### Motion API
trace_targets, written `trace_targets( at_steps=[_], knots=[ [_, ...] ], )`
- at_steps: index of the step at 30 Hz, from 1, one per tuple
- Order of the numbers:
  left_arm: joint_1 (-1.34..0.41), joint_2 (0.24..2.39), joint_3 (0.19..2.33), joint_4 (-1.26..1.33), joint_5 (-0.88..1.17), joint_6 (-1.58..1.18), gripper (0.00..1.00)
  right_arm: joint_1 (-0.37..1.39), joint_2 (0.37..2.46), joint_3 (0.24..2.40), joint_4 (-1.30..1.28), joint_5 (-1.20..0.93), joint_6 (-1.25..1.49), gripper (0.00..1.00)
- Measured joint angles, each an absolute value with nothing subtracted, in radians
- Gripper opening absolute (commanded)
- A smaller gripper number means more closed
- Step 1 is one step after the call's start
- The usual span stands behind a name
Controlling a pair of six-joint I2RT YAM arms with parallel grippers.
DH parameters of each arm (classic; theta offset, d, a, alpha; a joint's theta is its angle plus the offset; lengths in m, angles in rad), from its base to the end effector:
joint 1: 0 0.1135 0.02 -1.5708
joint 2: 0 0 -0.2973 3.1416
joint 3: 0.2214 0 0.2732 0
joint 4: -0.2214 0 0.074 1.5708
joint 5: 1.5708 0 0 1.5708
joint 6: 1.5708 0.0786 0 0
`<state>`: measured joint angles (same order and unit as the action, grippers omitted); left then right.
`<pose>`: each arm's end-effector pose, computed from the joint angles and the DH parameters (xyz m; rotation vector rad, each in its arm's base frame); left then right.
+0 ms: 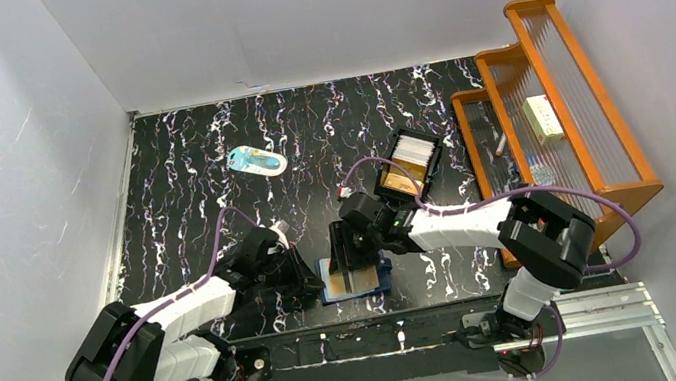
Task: Put the credit cards into the card holder
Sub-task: Adjust the credit card in the card holder, then pick up the credit card from the storage box.
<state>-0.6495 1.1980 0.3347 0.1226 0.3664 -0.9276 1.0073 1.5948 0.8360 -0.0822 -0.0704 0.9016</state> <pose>0.1735 -0.1672 0.1274 -0.1483 2.5732 -1.1385 0.1895 0.3102 0.1573 -0.1748 2.6335 0.8764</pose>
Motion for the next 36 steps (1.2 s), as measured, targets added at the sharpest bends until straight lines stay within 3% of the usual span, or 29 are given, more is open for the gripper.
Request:
trace_targets(
  at_steps=[8,17,25,36],
  knots=[
    [-0.649,1.196,0.335,0.121,0.366,-0.927,0.00,0.927,1.537,0.975,-0.225,-0.020,0.613,0.59],
    [-0.649,1.184,0.335,0.107,0.366,-0.925,0.00,0.754,1.555,1.154,-0.299,0.216,0.117,0.61],
    [-0.649,1.182,0.335,0.103,0.366,-0.923,0.01,0.530,1.671,1.141,-0.256,0.282,-0.218,0.62],
    [-0.649,1.175,0.336,0.096,0.366,-0.916,0.01,0.517,1.712,1.068,-0.131,0.329,-0.501,0.61]
  ],
)
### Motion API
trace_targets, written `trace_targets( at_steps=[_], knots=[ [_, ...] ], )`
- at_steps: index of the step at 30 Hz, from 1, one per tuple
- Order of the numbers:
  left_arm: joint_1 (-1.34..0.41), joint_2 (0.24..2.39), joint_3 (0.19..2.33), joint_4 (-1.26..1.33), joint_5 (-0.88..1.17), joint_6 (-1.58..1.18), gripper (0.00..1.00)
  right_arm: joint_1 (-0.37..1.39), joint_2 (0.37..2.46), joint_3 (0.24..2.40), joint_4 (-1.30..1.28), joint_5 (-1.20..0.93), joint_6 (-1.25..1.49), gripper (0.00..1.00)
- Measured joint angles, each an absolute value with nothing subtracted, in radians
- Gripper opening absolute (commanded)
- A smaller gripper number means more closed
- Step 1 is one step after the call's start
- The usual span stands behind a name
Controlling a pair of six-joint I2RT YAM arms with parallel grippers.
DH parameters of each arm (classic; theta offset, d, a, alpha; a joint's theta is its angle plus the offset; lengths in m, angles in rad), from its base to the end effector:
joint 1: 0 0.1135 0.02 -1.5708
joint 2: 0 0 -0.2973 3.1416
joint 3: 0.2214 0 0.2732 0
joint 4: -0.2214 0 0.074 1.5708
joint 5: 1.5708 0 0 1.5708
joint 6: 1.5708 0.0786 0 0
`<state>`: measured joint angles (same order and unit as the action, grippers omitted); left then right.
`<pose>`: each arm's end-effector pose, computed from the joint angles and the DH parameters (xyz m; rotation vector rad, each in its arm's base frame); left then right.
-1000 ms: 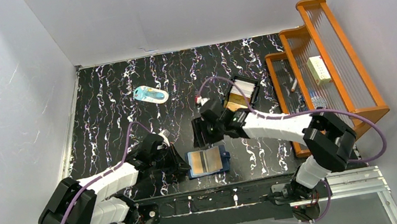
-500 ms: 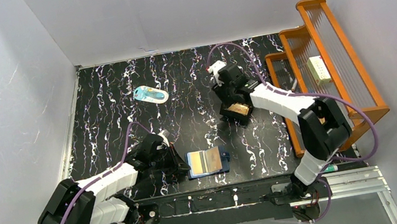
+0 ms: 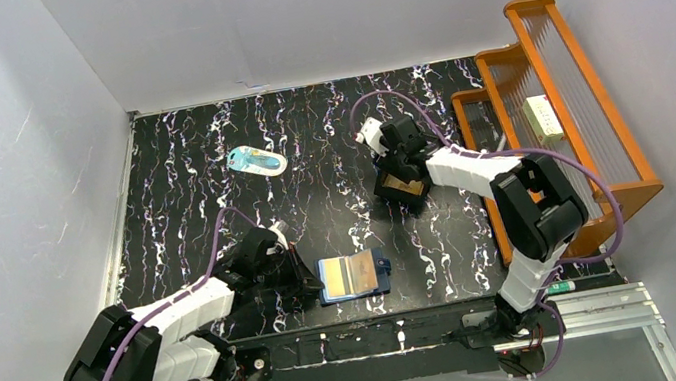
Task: Put the credit cards into the card holder
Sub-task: Pick up the credit card from the storage box.
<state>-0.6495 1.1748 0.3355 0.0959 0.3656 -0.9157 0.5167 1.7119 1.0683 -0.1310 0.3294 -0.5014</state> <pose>0.1714 -0.1654 0.1298 -0.1342 2.5732 -1.1317 0.3752 0.1839 0.1921 -0.9882 2.1032 -0.3778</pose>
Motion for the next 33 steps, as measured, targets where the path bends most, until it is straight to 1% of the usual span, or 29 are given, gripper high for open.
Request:
trace_targets(
  at_steps=[9,16,29,32,33],
  knots=[
    [-0.649,1.174,0.336,0.096,0.366,-0.912,0.01,0.518,1.765,1.068,-0.078,0.387,-0.585,0.57],
    [-0.649,1.174,0.336,0.096,0.366,-0.912,0.01,0.517,1.765,1.068,-0.077,0.414,-0.588,0.52],
    [-0.649,1.174,0.336,0.097,0.366,-0.913,0.01,0.517,1.753,1.068,-0.079,0.443,-0.579,0.47],
    [-0.649,1.174,0.336,0.097,0.366,-0.913,0.01,0.517,1.753,1.069,-0.080,0.445,-0.576,0.43],
    [-0.649,1.174,0.336,0.097,0.366,-0.913,0.01,0.517,1.753,1.070,-0.083,0.445,-0.575,0.41]
  ],
)
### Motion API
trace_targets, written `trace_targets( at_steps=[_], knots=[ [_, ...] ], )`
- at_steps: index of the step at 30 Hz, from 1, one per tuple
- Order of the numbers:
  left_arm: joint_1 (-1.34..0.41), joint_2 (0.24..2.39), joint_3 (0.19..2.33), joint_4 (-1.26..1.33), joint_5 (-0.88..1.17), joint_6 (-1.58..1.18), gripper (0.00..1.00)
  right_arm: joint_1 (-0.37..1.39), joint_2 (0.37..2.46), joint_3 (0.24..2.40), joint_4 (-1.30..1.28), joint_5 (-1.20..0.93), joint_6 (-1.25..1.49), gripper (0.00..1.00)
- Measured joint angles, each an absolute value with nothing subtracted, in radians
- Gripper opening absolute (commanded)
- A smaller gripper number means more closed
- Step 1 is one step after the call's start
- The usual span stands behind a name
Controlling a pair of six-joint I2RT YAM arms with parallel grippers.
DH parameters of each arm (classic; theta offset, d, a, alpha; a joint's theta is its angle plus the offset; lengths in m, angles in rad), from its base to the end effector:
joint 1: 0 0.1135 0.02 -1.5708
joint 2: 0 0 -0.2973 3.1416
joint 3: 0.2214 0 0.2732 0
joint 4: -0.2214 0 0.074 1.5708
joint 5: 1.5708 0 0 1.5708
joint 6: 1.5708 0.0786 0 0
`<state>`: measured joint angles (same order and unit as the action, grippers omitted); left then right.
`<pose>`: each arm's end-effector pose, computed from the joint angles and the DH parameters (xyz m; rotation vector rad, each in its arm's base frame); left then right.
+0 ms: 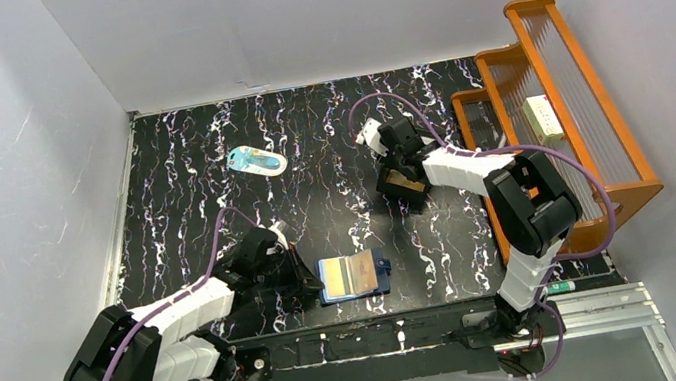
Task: Put the credit cards into the card holder
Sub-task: Pick up the credit card from the storage box.
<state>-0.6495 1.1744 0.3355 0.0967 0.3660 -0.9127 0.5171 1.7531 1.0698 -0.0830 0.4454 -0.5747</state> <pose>0.1714 -0.1655 0.1299 -0.1297 2.5714 -1.1318 0.3843 0.1796 0.1836 -1.0031 2.0774 -0.5479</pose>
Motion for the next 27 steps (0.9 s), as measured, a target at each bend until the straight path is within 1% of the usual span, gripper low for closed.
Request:
trace_targets(
  at_steps=[3,10,12,14,17,20,24,27],
  knots=[
    [-0.649,1.174,0.336,0.097,0.366,-0.913,0.01,0.517,1.753,1.072,-0.087,0.445,-0.566,0.34],
    [-0.649,1.174,0.336,0.097,0.365,-0.912,0.02,0.517,1.744,1.112,-0.150,0.441,-0.532,0.27],
    [-0.649,1.174,0.336,0.097,0.365,-0.913,0.03,0.517,1.732,1.125,-0.176,0.434,-0.514,0.19],
    [-0.649,1.174,0.336,0.096,0.364,-0.913,0.06,0.517,1.706,1.128,-0.201,0.423,-0.494,0.13],
    [-0.649,1.161,0.336,0.091,0.359,-0.913,0.16,0.517,1.659,1.128,-0.239,0.400,-0.464,0.08],
    [-0.649,1.138,0.336,0.078,0.350,-0.914,0.21,0.517,1.614,1.129,-0.269,0.376,-0.438,0.01],
    [-0.649,1.110,0.342,0.039,0.335,-0.916,0.32,0.516,1.557,1.132,-0.325,0.328,-0.393,0.00],
    [-0.649,1.090,0.377,-0.021,0.314,-0.912,0.38,0.516,1.523,1.143,-0.376,0.281,-0.348,0.00]
  ],
)
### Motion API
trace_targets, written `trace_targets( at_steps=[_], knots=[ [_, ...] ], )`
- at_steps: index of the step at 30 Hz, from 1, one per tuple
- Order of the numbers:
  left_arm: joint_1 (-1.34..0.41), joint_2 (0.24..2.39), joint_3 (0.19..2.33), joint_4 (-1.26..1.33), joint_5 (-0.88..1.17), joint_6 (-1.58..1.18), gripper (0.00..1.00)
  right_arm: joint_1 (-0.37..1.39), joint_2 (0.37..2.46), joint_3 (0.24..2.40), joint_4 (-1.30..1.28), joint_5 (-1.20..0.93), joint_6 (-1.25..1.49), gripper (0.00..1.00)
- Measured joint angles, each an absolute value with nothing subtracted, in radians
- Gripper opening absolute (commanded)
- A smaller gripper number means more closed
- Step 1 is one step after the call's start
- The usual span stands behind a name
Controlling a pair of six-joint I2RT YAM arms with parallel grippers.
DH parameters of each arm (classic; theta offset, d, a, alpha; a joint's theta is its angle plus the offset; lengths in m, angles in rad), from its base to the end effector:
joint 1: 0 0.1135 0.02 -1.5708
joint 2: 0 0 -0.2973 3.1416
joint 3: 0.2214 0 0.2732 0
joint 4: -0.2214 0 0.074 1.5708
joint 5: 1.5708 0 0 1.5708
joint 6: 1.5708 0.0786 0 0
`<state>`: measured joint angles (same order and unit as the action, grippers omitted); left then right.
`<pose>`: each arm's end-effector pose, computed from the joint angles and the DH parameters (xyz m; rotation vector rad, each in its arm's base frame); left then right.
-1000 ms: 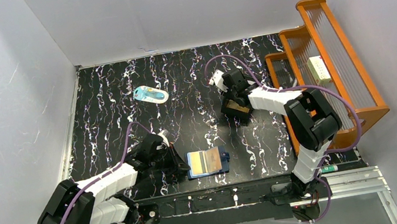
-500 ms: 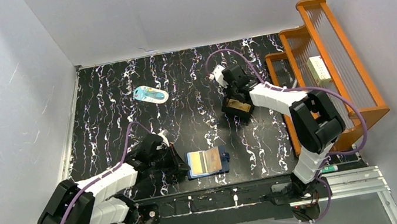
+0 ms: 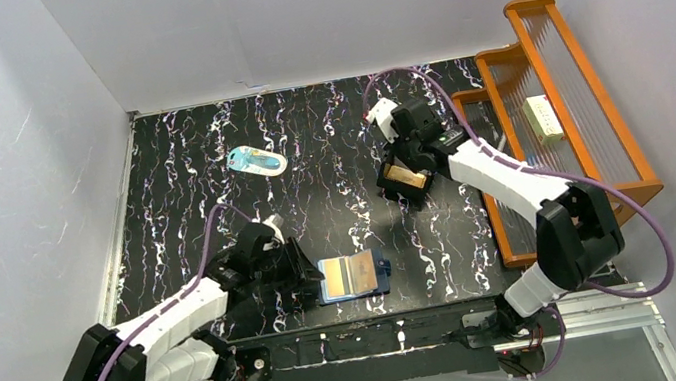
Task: Put the credit cards into the card holder
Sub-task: Pick up the credit card from the storage box, then insert the credit card into the card holder.
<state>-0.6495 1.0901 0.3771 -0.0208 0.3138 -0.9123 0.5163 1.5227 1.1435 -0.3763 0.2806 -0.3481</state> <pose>0.1716 -0.1608 0.1485 -0.1558 2.5453 -1.0823 0.3450 0.1708 0.2650 -0.8351 2.1450 -0.2400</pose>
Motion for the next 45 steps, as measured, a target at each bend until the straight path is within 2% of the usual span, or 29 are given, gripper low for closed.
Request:
trace_targets(
  at_steps=[6,11,14,21,29,33,35,37,38,39,40,45],
  knots=[
    [-0.649,1.026,0.513,-0.122,0.275,-0.907,0.46,0.516,1.417,1.169,-0.429,0.065,-0.182,0.00],
    [-0.649,0.978,0.611,-0.129,0.281,-0.905,0.54,0.517,1.253,1.098,-0.339,-0.131,0.019,0.00],
    [-0.649,0.950,0.626,-0.072,0.315,-0.921,0.59,0.517,1.153,1.013,-0.255,-0.203,0.186,0.00],
    [-0.649,0.929,0.624,0.154,0.422,-1.016,0.62,0.516,1.008,0.799,-0.011,-0.431,0.561,0.00],
    [-0.649,0.977,0.624,0.347,0.516,-1.068,0.62,0.516,0.969,0.634,0.274,-0.608,0.889,0.00],
    [-0.649,0.999,0.624,0.398,0.542,-1.071,0.57,0.516,0.978,0.591,0.389,-0.654,0.977,0.00],
    [-0.649,1.012,0.624,0.405,0.548,-1.066,0.50,0.517,0.983,0.571,0.438,-0.672,1.020,0.00],
    [-0.649,1.024,0.624,0.403,0.550,-1.058,0.24,0.520,0.996,0.563,0.467,-0.685,1.044,0.02],
    [-0.649,1.028,0.624,0.400,0.550,-1.055,0.13,0.522,1.002,0.562,0.476,-0.688,1.049,0.04],
    [-0.649,1.031,0.624,0.397,0.550,-1.056,0.04,0.524,1.006,0.561,0.480,-0.690,1.052,0.06],
    [-0.649,1.032,0.624,0.396,0.550,-1.049,0.00,0.525,1.010,0.560,0.481,-0.692,1.055,0.10],
    [-0.649,1.032,0.624,0.397,0.549,-1.032,0.00,0.526,1.019,0.559,0.458,-0.691,1.051,0.35]
  ],
)
